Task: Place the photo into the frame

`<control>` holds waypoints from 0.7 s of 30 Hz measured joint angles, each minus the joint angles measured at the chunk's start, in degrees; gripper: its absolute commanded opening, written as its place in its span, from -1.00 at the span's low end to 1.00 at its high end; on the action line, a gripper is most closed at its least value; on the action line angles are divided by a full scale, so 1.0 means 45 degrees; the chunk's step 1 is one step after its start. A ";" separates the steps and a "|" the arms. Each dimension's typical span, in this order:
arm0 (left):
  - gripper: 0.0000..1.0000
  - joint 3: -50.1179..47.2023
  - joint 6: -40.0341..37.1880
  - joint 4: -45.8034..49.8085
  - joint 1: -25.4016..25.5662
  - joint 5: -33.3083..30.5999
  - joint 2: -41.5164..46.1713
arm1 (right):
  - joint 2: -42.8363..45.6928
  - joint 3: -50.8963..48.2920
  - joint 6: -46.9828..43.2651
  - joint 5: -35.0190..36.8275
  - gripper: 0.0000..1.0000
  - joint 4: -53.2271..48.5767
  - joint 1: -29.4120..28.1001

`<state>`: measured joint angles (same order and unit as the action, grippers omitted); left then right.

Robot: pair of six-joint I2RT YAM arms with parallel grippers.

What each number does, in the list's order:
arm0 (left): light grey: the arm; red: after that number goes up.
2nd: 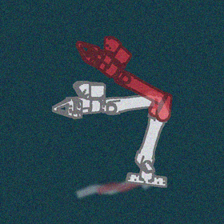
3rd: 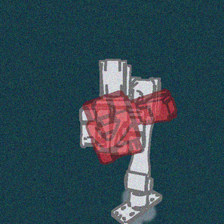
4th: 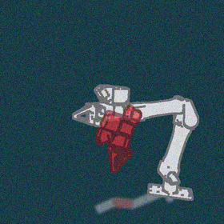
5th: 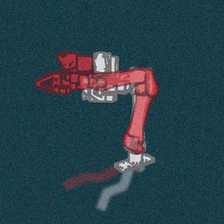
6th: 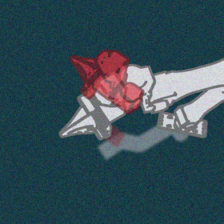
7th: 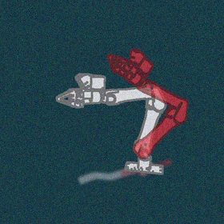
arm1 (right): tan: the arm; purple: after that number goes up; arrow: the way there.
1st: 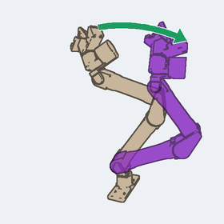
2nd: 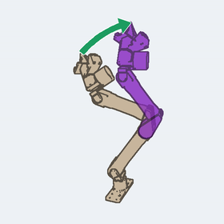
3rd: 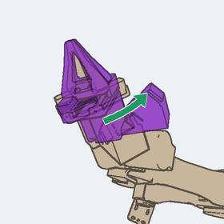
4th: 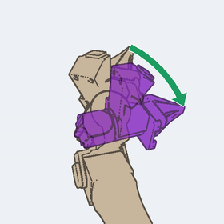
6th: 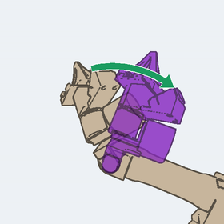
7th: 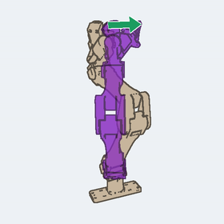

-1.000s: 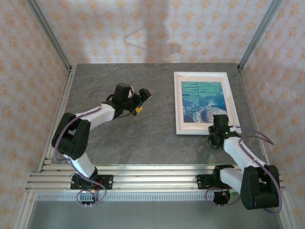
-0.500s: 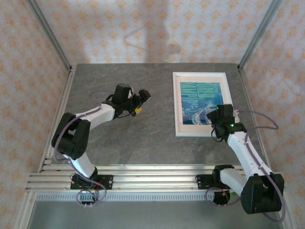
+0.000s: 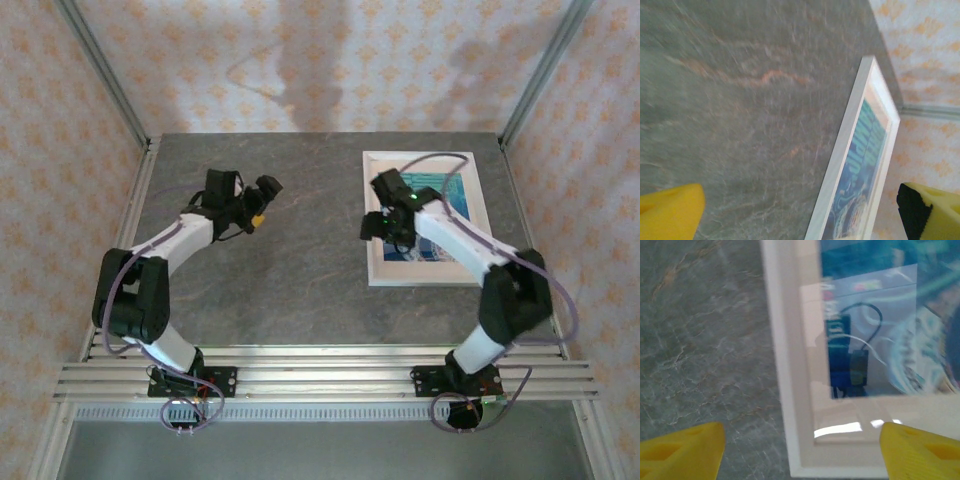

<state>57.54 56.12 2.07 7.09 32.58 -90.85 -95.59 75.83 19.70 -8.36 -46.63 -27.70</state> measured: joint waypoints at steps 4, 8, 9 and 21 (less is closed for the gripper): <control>1.00 -0.0160 -0.0719 0.0792 -0.0763 -0.0019 0.0670 | -0.2399 0.2157 -0.1088 0.0617 0.54 -0.0359 -0.0131; 1.00 -0.0651 -0.1209 0.1379 -0.0743 -0.0015 0.1200 | -0.4065 0.3628 -0.1962 0.1423 0.44 -0.0850 -0.0102; 1.00 -0.0787 -0.1273 0.1472 -0.0743 -0.0010 0.1258 | -0.4396 0.3900 -0.2137 0.1511 0.39 -0.0879 -0.0102; 1.00 -0.1175 -0.2011 0.2681 -0.0845 -0.0121 0.1443 | -0.6951 0.6008 -0.3415 0.1821 -0.20 -0.1161 -0.0107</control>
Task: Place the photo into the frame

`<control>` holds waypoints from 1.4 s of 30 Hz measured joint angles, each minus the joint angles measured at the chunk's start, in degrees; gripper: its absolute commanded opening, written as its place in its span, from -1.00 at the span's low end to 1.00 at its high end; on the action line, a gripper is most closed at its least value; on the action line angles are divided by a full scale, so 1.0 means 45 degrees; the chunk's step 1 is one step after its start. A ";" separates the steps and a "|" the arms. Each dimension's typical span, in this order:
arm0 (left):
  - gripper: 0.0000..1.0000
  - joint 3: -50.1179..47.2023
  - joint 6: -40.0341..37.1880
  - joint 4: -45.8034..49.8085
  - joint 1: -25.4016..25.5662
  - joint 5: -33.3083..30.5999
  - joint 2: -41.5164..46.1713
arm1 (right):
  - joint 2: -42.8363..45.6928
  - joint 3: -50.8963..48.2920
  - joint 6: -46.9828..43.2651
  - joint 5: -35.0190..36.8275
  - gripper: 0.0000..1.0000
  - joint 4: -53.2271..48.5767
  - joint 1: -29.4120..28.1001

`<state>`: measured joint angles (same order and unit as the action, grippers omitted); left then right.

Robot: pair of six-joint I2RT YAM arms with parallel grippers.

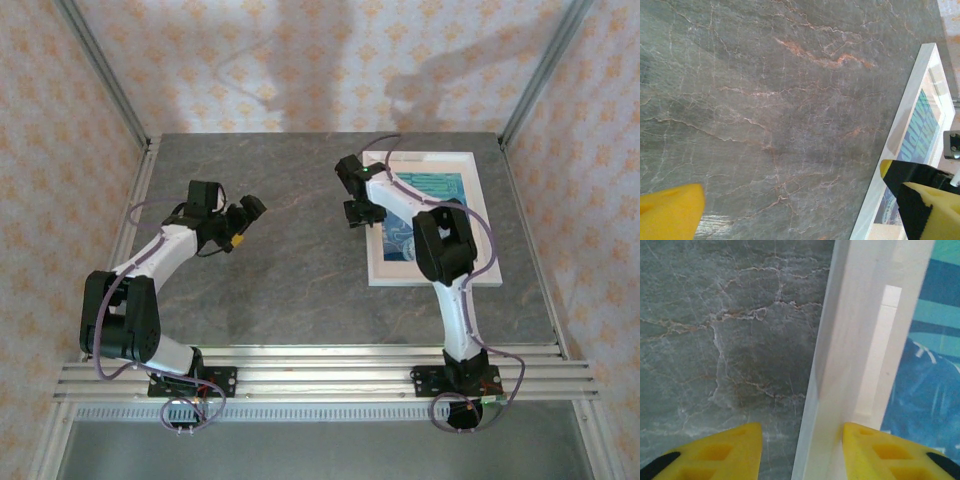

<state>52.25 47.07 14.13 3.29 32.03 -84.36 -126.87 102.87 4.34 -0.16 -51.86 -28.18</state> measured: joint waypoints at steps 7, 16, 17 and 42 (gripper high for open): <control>1.00 0.0185 -0.0058 0.0146 -0.0097 0.0015 0.0000 | -0.0092 0.0024 -0.0364 0.0340 -0.33 -0.0180 0.0029; 1.00 0.0597 -0.0010 0.0146 -0.0534 0.0063 -0.0005 | -0.0141 -0.0058 -0.0908 0.0685 -0.19 -0.0165 -0.0160; 1.00 0.0602 -0.0010 0.0146 -0.0612 0.0068 -0.0005 | -0.0165 -0.0063 -0.0850 0.0743 -0.18 -0.0175 -0.0204; 1.00 0.0991 0.0248 -0.0097 -0.1637 0.0369 -0.0180 | 0.0525 -0.1734 -0.1549 0.2249 -1.00 0.0325 -0.2550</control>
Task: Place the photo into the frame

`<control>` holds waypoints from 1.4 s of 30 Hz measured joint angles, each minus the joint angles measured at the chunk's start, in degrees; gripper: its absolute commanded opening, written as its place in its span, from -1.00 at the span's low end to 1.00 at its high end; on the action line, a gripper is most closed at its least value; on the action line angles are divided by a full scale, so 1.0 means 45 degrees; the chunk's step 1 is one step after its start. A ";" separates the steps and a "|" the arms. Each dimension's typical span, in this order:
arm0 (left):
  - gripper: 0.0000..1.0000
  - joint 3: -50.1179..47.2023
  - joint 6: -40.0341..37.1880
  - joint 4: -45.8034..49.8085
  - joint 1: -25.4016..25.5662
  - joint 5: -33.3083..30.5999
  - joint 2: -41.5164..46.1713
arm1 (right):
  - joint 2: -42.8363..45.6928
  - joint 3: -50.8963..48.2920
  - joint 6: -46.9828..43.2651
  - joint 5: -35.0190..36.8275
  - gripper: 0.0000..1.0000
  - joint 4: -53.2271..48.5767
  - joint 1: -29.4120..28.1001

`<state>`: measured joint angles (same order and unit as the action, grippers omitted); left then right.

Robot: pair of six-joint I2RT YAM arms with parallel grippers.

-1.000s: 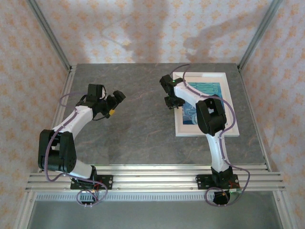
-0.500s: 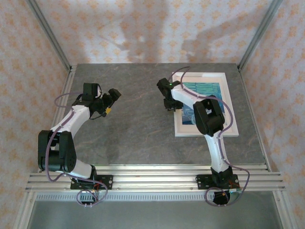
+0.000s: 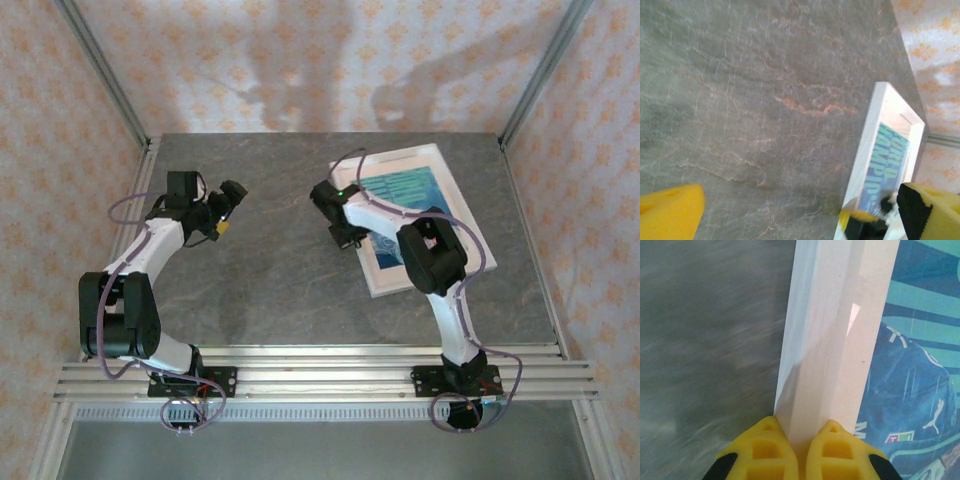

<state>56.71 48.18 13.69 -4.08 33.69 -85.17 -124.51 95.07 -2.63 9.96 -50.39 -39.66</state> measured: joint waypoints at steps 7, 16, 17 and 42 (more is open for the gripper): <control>1.00 0.0340 -0.0068 -0.0019 -0.0359 0.0073 -0.0087 | 0.0121 -0.0189 -0.2540 0.0131 -1.00 0.0131 -0.2181; 1.00 0.0345 -0.0316 -0.0049 -0.0374 0.0087 -0.0675 | 0.1156 -0.1549 -0.3186 -0.0709 0.18 0.0855 -0.2453; 1.00 0.0345 -0.0359 -0.0044 -0.0374 0.0083 -0.0806 | 0.1311 -0.1642 -0.3031 -0.0933 0.24 0.0835 -0.2249; 1.00 0.7752 -0.3623 0.1486 -0.0345 0.0058 -0.8174 | 0.6722 -0.7077 0.9058 -0.1656 0.34 0.1574 0.4595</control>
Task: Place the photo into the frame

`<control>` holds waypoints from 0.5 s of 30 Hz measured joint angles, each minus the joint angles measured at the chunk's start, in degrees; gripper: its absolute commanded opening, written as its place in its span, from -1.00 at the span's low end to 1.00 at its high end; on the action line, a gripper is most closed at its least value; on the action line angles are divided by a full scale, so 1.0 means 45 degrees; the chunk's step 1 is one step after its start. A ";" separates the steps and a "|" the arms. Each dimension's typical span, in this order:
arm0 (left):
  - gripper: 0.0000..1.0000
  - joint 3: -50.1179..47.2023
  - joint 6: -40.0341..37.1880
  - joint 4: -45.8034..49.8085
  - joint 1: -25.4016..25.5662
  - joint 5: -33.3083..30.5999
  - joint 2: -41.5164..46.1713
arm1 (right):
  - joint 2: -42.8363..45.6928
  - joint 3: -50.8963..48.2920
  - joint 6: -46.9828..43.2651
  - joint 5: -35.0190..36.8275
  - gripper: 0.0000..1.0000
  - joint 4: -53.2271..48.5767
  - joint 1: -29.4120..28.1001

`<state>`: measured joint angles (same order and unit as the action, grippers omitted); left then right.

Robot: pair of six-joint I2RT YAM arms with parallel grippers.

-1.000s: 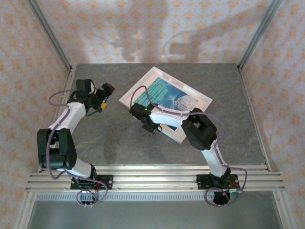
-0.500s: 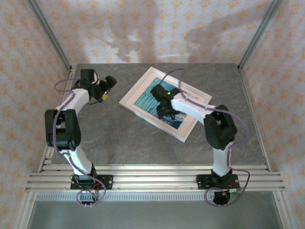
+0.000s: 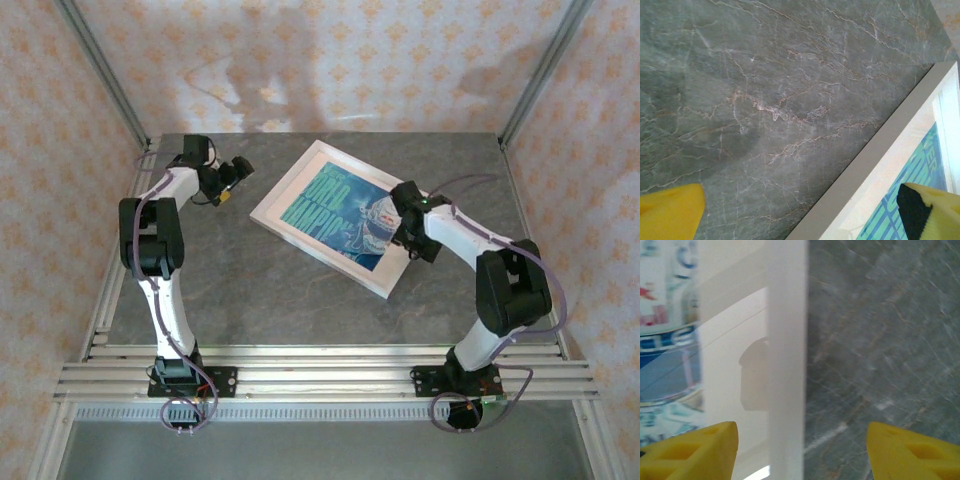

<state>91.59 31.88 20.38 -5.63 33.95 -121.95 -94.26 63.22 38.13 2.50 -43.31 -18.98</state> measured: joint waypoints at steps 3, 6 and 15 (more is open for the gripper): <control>1.00 0.0010 -0.0335 0.0160 0.0146 0.0092 -0.0053 | 0.0044 -0.0680 0.0253 -0.0238 0.31 0.0656 0.0068; 0.99 -0.0015 -0.0549 0.0233 0.0447 0.0180 -0.0053 | -0.0063 -0.0937 0.0311 -0.0466 0.08 0.1200 0.0068; 0.98 -0.2011 -0.0889 -0.0126 0.1025 0.0646 0.0767 | -0.0529 -0.1001 -0.1336 -0.0665 -0.73 0.2414 0.0403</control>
<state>82.54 27.88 19.81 -1.02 36.86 -118.50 -96.64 58.72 32.12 -0.49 -32.45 -17.17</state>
